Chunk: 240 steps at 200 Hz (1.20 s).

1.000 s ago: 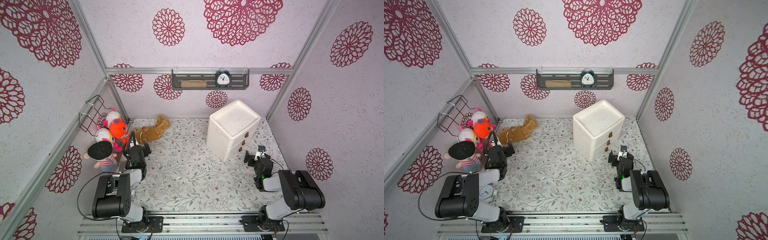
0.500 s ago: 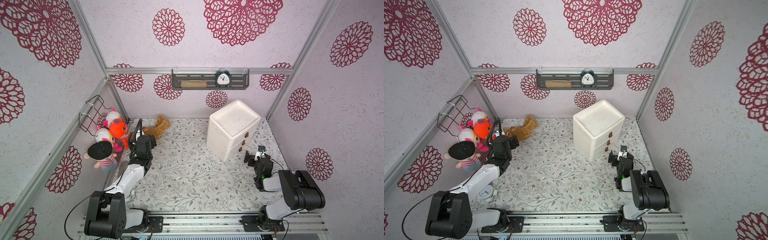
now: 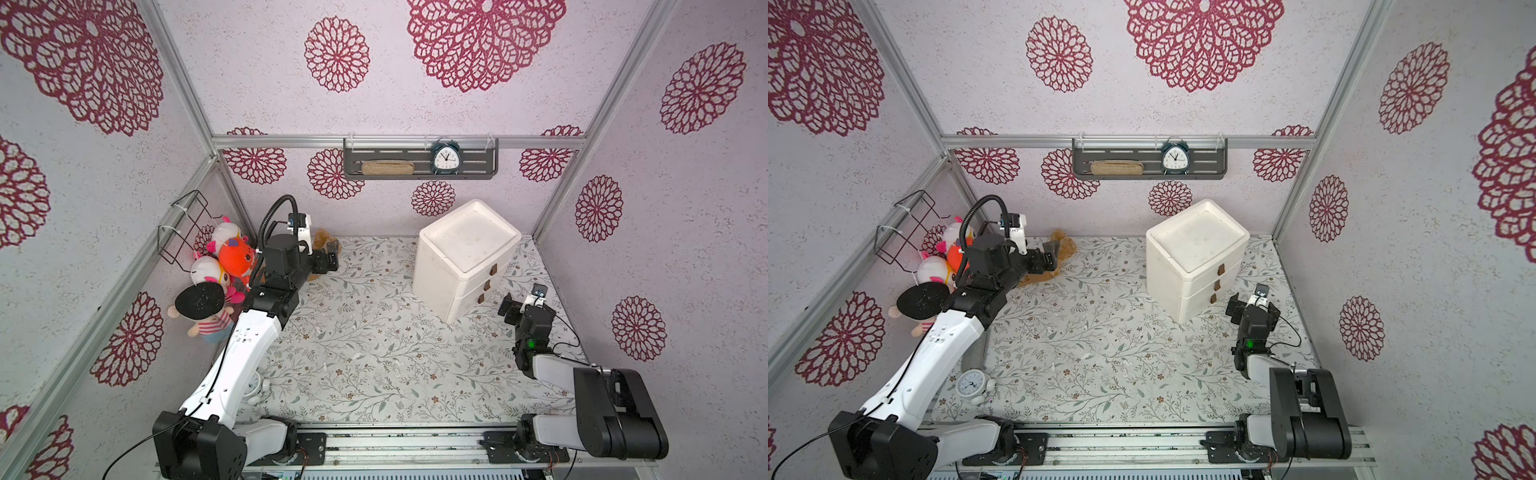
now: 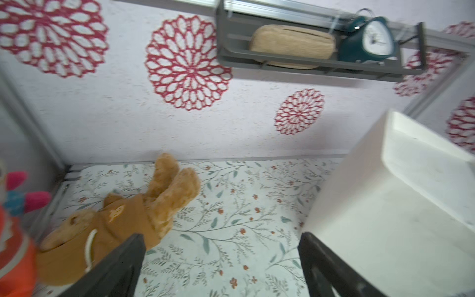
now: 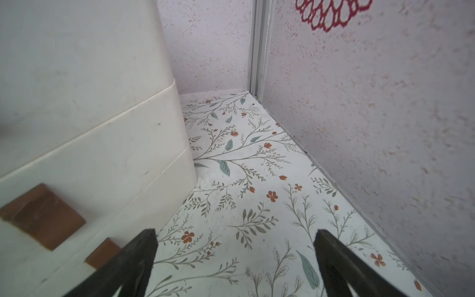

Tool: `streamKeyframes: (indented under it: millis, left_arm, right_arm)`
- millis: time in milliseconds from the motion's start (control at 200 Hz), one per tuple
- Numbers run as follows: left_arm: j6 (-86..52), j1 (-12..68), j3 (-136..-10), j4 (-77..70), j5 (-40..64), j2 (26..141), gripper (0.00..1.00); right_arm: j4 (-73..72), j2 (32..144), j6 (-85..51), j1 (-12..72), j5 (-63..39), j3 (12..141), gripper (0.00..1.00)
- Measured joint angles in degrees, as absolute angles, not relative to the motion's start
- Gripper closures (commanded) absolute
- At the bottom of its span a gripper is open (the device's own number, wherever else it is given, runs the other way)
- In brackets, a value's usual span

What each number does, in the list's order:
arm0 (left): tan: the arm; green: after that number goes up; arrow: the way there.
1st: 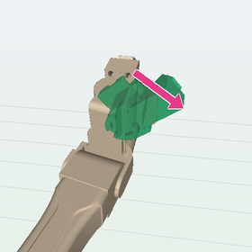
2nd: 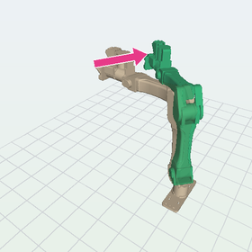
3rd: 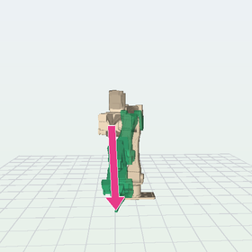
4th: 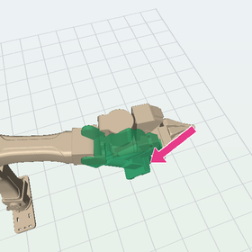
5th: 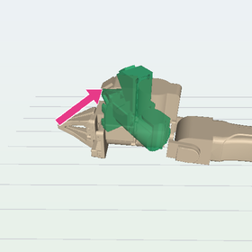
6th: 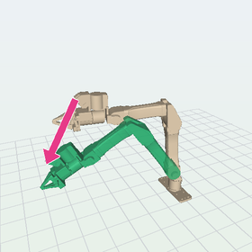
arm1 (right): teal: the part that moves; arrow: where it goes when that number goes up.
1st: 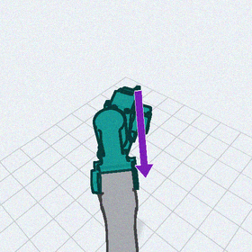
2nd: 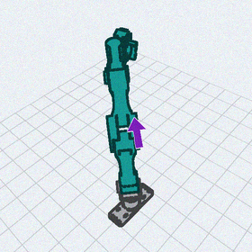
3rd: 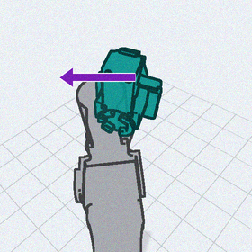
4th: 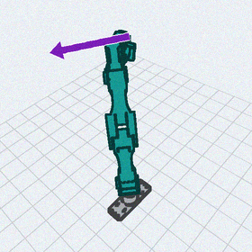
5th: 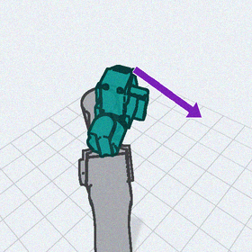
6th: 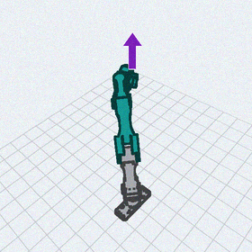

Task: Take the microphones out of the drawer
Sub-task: Move the storage box to the center of the board.

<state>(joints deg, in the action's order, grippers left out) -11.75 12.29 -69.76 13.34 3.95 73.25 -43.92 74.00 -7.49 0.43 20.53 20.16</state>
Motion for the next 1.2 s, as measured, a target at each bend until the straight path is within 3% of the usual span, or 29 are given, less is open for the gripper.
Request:
streamKeyframes:
  millis: [240, 590, 811, 1066, 1201]
  left_arm:
    - [-11.35, 16.82, -83.29, 19.22, 14.72, 84.86, 0.03]
    - [-13.30, 25.74, -108.01, 28.34, 16.03, 108.68, 0.00]
    - [-13.85, 29.89, -125.43, 34.46, 15.16, 121.71, 0.18]
    - [-14.11, 31.11, -136.38, 40.56, 13.45, 128.84, 0.37]
    - [-13.10, 31.20, -141.27, 44.27, 11.94, 130.76, 0.39]
  right_arm:
    - [-28.14, 61.95, -13.30, 0.43, 21.17, 19.92, 0.01]
    - [-9.93, 49.10, -18.20, 0.71, 18.61, 20.45, 0.01]
    - [-3.75, 45.80, -18.63, 0.80, 17.12, 22.15, 0.01]
    - [-0.62, 44.80, -19.20, 0.86, 15.73, 22.22, 0.01]
    - [1.10, 45.52, -19.22, 0.86, 14.92, 23.90, 0.01]
